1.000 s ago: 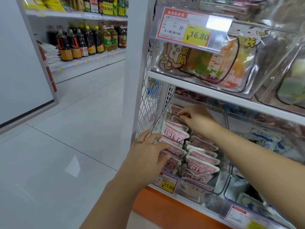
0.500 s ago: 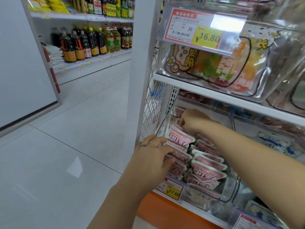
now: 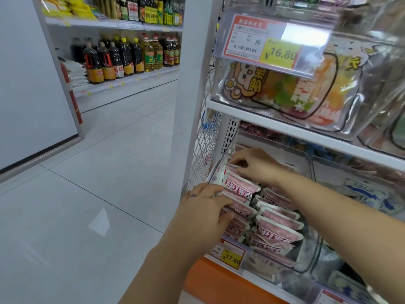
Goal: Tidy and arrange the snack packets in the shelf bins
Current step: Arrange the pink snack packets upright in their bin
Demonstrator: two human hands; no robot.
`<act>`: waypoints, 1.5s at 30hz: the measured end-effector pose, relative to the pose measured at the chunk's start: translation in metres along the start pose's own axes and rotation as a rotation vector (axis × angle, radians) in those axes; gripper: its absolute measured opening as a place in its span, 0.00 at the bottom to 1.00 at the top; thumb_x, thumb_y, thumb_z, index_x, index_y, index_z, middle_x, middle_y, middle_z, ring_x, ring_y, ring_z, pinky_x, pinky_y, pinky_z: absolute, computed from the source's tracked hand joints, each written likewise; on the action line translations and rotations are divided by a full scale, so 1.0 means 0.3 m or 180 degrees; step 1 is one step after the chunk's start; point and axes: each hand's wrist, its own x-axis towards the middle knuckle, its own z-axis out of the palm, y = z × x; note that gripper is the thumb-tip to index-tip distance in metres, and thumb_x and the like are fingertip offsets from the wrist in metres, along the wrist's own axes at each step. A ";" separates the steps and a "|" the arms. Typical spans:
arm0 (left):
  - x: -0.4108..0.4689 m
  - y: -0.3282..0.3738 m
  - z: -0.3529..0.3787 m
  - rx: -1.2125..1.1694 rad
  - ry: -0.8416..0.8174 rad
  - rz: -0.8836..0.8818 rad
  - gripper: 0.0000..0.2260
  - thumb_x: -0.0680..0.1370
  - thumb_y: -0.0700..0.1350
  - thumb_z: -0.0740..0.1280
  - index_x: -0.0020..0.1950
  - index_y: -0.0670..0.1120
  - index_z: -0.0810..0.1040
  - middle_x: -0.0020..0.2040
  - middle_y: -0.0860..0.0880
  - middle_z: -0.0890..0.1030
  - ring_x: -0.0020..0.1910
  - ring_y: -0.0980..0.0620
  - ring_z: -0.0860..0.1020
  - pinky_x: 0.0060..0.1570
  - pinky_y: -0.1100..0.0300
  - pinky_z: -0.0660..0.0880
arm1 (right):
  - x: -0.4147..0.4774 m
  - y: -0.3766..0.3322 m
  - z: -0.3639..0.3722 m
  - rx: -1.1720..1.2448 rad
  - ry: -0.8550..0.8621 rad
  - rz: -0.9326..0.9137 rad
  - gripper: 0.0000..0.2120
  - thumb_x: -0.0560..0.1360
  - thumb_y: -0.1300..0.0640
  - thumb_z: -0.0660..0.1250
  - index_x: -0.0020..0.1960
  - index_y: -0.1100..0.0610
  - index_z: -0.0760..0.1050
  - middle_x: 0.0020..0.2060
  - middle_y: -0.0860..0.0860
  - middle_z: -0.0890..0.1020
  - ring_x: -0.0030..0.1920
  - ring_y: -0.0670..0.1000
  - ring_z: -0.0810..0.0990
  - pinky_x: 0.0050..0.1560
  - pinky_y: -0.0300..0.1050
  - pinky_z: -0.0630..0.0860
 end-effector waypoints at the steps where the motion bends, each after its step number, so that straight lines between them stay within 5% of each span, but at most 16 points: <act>1: 0.000 0.001 0.000 -0.0003 0.0008 0.0006 0.16 0.80 0.55 0.58 0.68 0.59 0.71 0.72 0.58 0.64 0.72 0.57 0.56 0.72 0.53 0.56 | -0.010 -0.003 -0.003 0.0035 0.0103 -0.0100 0.10 0.76 0.59 0.67 0.56 0.57 0.79 0.58 0.51 0.80 0.55 0.49 0.77 0.56 0.39 0.72; 8: 0.002 0.003 -0.001 0.0031 -0.0003 0.0003 0.16 0.80 0.55 0.58 0.68 0.59 0.71 0.72 0.58 0.64 0.72 0.57 0.56 0.72 0.53 0.56 | -0.038 0.015 -0.012 -0.0254 0.0063 -0.0603 0.10 0.77 0.56 0.66 0.51 0.60 0.82 0.56 0.51 0.80 0.56 0.49 0.76 0.56 0.36 0.67; 13: 0.000 0.005 -0.003 0.0032 -0.0014 -0.0007 0.17 0.80 0.55 0.58 0.68 0.58 0.71 0.72 0.59 0.63 0.72 0.58 0.55 0.72 0.54 0.55 | 0.000 0.013 0.014 -0.0469 -0.0060 -0.0439 0.09 0.76 0.55 0.67 0.47 0.60 0.82 0.57 0.50 0.76 0.57 0.50 0.74 0.57 0.43 0.69; 17: -0.004 0.006 -0.006 0.0057 -0.0028 0.0011 0.17 0.80 0.55 0.58 0.68 0.58 0.71 0.73 0.58 0.63 0.73 0.57 0.55 0.72 0.54 0.55 | -0.007 0.005 0.032 0.0349 0.0099 -0.0435 0.08 0.75 0.54 0.69 0.46 0.59 0.82 0.52 0.48 0.75 0.48 0.44 0.73 0.47 0.36 0.67; 20: 0.000 0.003 -0.002 0.0064 -0.0005 0.0020 0.16 0.80 0.55 0.58 0.68 0.58 0.71 0.73 0.58 0.63 0.72 0.56 0.56 0.72 0.54 0.56 | -0.022 -0.006 0.064 0.0751 0.0158 -0.0382 0.08 0.75 0.55 0.69 0.48 0.59 0.82 0.51 0.49 0.75 0.47 0.46 0.75 0.48 0.36 0.69; 25: 0.003 0.015 -0.007 0.0108 -0.0035 -0.0009 0.17 0.80 0.55 0.57 0.68 0.57 0.71 0.72 0.57 0.64 0.72 0.56 0.56 0.72 0.54 0.56 | -0.002 -0.008 0.069 0.0052 0.0018 -0.0372 0.12 0.74 0.49 0.69 0.49 0.57 0.83 0.49 0.52 0.76 0.49 0.52 0.74 0.52 0.48 0.72; 30: -0.012 0.028 -0.021 0.0139 0.0032 -0.0009 0.17 0.80 0.54 0.58 0.69 0.57 0.71 0.72 0.57 0.64 0.73 0.55 0.55 0.72 0.53 0.55 | -0.085 -0.015 -0.039 0.0097 0.0302 -0.0562 0.09 0.74 0.50 0.70 0.51 0.52 0.82 0.45 0.46 0.82 0.44 0.44 0.77 0.47 0.41 0.71; 34: -0.032 0.030 -0.042 0.0196 -0.0150 -0.0004 0.19 0.78 0.57 0.60 0.70 0.60 0.68 0.75 0.59 0.59 0.76 0.54 0.49 0.74 0.54 0.50 | -0.180 -0.019 -0.053 -0.0556 -0.0308 -0.0285 0.08 0.75 0.52 0.68 0.52 0.52 0.80 0.48 0.46 0.82 0.46 0.46 0.80 0.45 0.38 0.73; 36: -0.036 0.026 -0.049 0.0277 -0.0338 -0.0020 0.22 0.76 0.58 0.63 0.71 0.62 0.66 0.76 0.60 0.57 0.76 0.54 0.46 0.74 0.55 0.49 | -0.179 -0.025 -0.022 -0.1168 -0.0304 -0.0269 0.05 0.75 0.54 0.66 0.42 0.54 0.77 0.39 0.50 0.81 0.41 0.53 0.79 0.42 0.43 0.75; 38: -0.036 0.021 -0.055 0.0287 -0.0457 -0.0056 0.24 0.75 0.58 0.66 0.71 0.63 0.65 0.75 0.61 0.57 0.76 0.54 0.46 0.74 0.55 0.50 | -0.145 -0.030 0.002 -0.1430 -0.0215 -0.0232 0.12 0.74 0.56 0.66 0.33 0.56 0.69 0.30 0.52 0.74 0.35 0.55 0.75 0.35 0.45 0.72; 45: -0.025 -0.010 -0.045 0.0253 -0.0251 0.0027 0.23 0.77 0.50 0.66 0.71 0.61 0.66 0.73 0.60 0.62 0.72 0.57 0.59 0.71 0.60 0.58 | -0.061 -0.013 0.042 -0.0797 -0.0102 -0.0082 0.19 0.75 0.55 0.67 0.31 0.56 0.63 0.27 0.52 0.68 0.30 0.52 0.68 0.33 0.45 0.63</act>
